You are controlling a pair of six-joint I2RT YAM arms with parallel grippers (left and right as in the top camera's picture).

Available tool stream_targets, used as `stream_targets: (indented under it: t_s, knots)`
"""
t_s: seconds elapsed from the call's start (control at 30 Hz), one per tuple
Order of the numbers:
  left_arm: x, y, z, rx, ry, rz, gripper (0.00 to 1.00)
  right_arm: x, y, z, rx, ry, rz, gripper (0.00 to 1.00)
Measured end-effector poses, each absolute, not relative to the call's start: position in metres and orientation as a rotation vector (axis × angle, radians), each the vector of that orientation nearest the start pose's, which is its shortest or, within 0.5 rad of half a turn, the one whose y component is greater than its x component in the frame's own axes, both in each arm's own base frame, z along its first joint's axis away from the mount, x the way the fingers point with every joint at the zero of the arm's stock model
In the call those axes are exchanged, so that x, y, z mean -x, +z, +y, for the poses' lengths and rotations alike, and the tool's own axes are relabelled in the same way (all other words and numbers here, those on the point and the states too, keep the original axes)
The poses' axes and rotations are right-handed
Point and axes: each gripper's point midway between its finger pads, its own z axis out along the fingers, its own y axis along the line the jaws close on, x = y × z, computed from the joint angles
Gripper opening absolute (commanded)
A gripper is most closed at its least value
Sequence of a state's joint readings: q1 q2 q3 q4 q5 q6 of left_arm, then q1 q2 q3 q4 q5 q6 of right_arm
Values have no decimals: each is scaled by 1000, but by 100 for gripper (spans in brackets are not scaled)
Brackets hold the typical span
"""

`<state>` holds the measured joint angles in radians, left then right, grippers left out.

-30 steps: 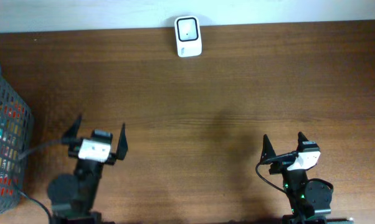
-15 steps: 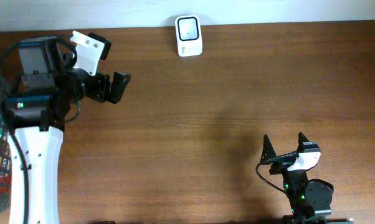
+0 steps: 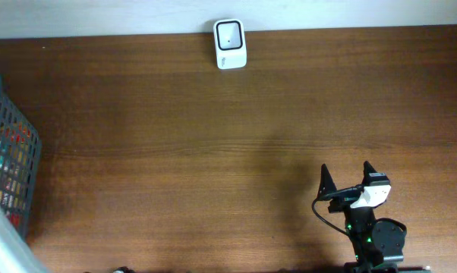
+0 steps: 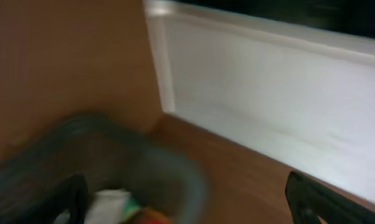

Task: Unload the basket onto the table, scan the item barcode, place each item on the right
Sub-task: 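Reach the left gripper into the grey basket toward the green tissue pack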

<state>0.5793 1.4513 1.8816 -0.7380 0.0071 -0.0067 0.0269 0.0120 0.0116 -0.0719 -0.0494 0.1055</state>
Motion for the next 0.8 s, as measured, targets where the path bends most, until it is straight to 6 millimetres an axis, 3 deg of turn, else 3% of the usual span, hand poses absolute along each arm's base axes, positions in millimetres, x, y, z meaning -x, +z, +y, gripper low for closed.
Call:
stream_targets:
  t_s: [0.07, 0.13, 0.2, 0.27, 0.37, 0.43, 0.5, 0.57, 0.6, 0.67, 0.7, 0.73, 0.8]
  knots:
    - [-328, 443, 281, 702, 478, 1815, 100, -246, 159, 15, -27, 141, 1645, 99]
    - [-323, 420, 315, 785, 501, 1845, 100, -246, 159, 15, -27, 142, 1645, 99]
    - [-328, 372, 358, 871, 486, 1913, 100, -246, 159, 15, -27, 142, 1645, 99]
    - [-332, 325, 379, 937, 450, 2005, 99, -246, 159, 15, -27, 142, 1645, 99]
    - [-338, 256, 392, 1001, 374, 2159, 95, -246, 159, 15, -27, 142, 1645, 99]
    - [-342, 227, 388, 1013, 298, 2241, 93, -246, 159, 15, -26, 141, 1645, 99]
    - [-348, 218, 382, 1019, 204, 2303, 94, -246, 159, 15, -27, 141, 1645, 99]
    - [-355, 235, 378, 1003, 140, 2311, 98, -246, 159, 15, -27, 142, 1645, 99]
    - [-359, 254, 378, 977, 144, 2277, 99, -246, 159, 15, -26, 141, 1645, 98]
    - [-361, 263, 380, 966, 153, 2260, 96, -246, 159, 15, -27, 141, 1645, 99]
    - [-362, 255, 382, 975, 142, 2275, 93, -246, 159, 15, -27, 141, 1645, 99]
    - [-367, 214, 387, 1018, 91, 2347, 91, -246, 159, 15, -26, 141, 1645, 99]
    - [-370, 177, 390, 1036, 54, 2413, 90, -246, 159, 15, -26, 141, 1645, 99]
